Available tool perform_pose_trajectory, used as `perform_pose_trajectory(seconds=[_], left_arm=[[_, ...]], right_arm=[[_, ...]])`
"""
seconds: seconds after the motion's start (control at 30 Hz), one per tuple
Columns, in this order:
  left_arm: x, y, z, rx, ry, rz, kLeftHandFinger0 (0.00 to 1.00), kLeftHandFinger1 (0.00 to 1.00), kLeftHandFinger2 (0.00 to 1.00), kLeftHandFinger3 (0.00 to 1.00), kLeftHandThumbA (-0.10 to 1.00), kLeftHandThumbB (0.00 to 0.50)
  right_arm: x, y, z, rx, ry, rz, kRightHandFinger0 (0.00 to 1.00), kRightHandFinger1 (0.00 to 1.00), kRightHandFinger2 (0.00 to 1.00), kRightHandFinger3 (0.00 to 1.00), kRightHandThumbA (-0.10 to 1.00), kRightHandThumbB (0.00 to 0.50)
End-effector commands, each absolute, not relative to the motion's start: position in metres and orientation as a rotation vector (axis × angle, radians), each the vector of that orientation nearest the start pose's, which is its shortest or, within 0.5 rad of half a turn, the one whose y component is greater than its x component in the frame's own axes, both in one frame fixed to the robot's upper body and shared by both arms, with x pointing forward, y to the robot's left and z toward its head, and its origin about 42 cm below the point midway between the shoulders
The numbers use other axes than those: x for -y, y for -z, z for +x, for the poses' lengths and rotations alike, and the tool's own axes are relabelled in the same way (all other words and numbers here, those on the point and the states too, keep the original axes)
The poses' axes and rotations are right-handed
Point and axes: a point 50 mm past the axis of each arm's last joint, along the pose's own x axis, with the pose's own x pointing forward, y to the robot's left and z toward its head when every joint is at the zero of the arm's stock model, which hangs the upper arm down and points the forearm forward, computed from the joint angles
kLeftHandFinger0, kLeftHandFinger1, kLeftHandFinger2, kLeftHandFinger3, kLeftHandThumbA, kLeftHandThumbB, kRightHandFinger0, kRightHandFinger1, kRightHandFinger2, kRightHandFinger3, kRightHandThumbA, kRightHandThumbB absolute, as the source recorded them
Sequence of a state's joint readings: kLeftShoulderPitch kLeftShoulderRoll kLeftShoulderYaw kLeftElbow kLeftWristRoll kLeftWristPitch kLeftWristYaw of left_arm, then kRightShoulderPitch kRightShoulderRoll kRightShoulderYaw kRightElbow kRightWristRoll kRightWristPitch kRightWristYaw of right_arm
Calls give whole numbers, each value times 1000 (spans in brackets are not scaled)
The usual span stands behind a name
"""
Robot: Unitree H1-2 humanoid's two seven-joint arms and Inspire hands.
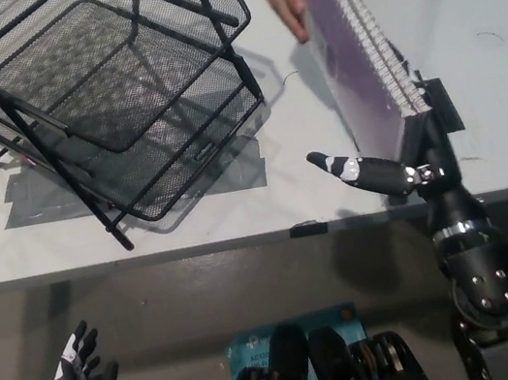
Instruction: A person hands a notebook to the robot and the robot grabs it with its right hand and places it in the file tray kept in the centre of the desk infront of it.
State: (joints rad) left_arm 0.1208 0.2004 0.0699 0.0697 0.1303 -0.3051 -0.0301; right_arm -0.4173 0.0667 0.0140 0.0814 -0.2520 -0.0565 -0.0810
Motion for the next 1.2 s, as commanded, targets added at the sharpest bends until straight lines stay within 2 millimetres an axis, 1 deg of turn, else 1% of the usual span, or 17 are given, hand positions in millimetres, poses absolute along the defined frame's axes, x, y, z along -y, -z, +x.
perform_pose_trajectory(seconds=[0.0,0.1,0.27,0.33,0.37,0.4,0.43,0.47,0.5,0.53,0.57,0.6,0.63,0.77,0.8,0.9,1.17], left_arm=[[-303,-85,235,168,-31,351,986,1000,1000,1000,826,431],[-303,-86,236,170,-31,358,991,1000,1000,1000,836,434],[-304,-89,240,178,-27,358,978,1000,1000,1000,838,434],[-304,-89,240,180,-25,361,979,1000,1000,1000,840,437],[-304,-90,241,182,-25,361,979,1000,1000,1000,840,436],[-304,-90,241,184,-24,359,978,1000,1000,1000,839,436],[-303,-90,241,185,-25,354,968,1000,1000,1000,827,437],[-304,-90,241,185,-25,357,967,1000,1000,1000,828,437],[-304,-90,241,185,-25,360,967,1000,1000,1000,830,437],[-304,-90,241,187,-27,360,965,1000,1000,1000,830,435],[-304,-89,242,188,-29,359,964,1000,1000,1000,830,434],[-303,-90,242,188,-28,360,963,1000,1000,1000,831,435],[-303,-90,243,188,-27,361,962,1000,1000,1000,832,436],[-304,-91,245,191,-27,356,958,1000,1000,1000,828,443],[-304,-91,245,191,-26,352,958,1000,1000,1000,825,443],[-303,-90,245,185,-24,353,961,1000,1000,1000,824,439],[-303,-91,245,183,-28,358,955,1000,1000,1000,832,439]], right_arm=[[141,-242,421,464,-2,-129,1000,1000,1000,1000,1000,327],[139,-239,428,449,1,-123,1000,1000,1000,1000,1000,324],[134,-237,436,413,19,-116,1000,1000,1000,1000,992,391],[133,-237,438,402,33,-85,1000,1000,1000,1000,939,363],[132,-237,438,402,38,-74,1000,1000,1000,1000,920,378],[132,-238,439,413,57,-53,1000,1000,1000,1000,873,324],[132,-239,440,426,90,-13,994,1000,1000,1000,737,173],[132,-240,440,431,105,11,665,807,930,1000,732,105],[132,-240,440,433,106,15,484,662,799,901,736,88],[133,-242,440,430,100,28,44,158,244,417,814,38],[133,-243,439,427,94,40,9,41,124,313,888,31],[134,-243,439,426,99,40,2,8,25,115,963,67],[134,-245,438,426,108,39,0,0,1,6,1000,71],[131,-247,438,418,92,168,0,0,0,3,967,54],[132,-247,437,413,92,185,0,0,0,14,939,65],[135,-247,435,418,98,225,0,0,0,0,922,26],[141,-244,435,405,123,259,0,0,0,0,916,17]])
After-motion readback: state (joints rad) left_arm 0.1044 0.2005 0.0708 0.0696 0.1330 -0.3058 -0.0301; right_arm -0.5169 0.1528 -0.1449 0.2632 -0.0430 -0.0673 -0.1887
